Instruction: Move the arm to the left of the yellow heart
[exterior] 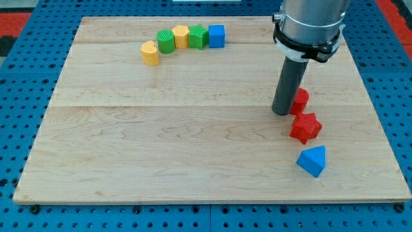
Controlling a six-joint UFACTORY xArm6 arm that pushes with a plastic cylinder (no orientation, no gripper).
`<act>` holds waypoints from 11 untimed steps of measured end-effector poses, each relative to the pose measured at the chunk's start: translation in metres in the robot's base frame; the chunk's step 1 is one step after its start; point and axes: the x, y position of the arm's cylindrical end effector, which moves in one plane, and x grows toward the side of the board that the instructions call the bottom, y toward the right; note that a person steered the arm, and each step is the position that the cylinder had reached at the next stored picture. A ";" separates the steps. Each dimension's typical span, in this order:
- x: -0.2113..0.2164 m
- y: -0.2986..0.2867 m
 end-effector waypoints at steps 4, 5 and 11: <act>-0.030 -0.192; -0.064 -0.280; -0.150 -0.209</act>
